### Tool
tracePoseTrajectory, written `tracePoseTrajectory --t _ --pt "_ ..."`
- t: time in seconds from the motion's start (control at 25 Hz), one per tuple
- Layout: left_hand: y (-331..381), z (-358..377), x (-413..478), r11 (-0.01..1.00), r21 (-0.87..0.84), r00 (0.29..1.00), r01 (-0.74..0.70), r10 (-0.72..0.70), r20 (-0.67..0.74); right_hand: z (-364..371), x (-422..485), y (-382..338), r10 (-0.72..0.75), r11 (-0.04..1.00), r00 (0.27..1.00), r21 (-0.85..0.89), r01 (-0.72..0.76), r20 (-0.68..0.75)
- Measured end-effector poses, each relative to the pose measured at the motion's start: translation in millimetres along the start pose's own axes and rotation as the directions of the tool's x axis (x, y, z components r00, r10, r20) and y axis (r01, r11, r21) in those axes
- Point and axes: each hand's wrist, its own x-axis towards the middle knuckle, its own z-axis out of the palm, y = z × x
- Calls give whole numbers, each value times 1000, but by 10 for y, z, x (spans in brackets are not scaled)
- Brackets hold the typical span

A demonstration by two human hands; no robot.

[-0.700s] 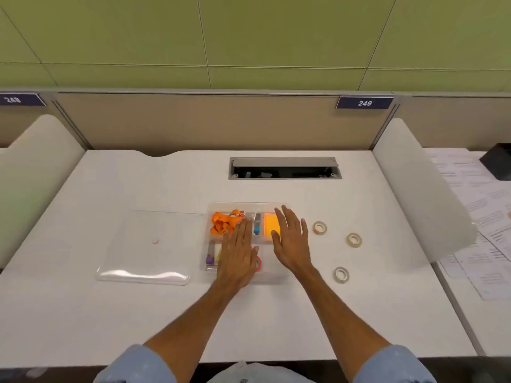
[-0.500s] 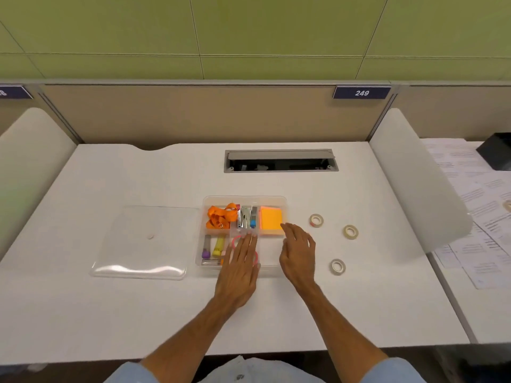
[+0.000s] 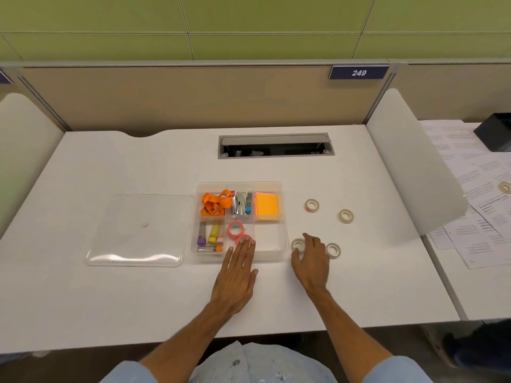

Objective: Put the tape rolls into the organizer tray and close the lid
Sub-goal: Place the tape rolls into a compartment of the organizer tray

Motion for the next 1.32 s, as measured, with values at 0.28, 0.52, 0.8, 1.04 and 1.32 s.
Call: tracePoseTrajectory --t 0.28,0.52,0.8,1.04,1.32 --pt "-60 8 -8 1000 -7 999 -30 30 28 75 60 -8 -8 995 999 -98 13 48" --pt "-71 34 -18 992 -127 1000 10 -7 18 -111 125 -206 -81 997 985 1 82 -155" --pt "-37 63 -12 998 -63 1000 23 -22 6 -7 114 -488 -405 895 914 -192 403 34" --pt "-52 143 2 999 -35 998 40 -38 44 120 50 -528 -399 882 907 -216 420 134" --pt "-42 145 -4 998 -46 999 42 -40 34 -227 128 -353 -290 956 929 -38 290 -229"
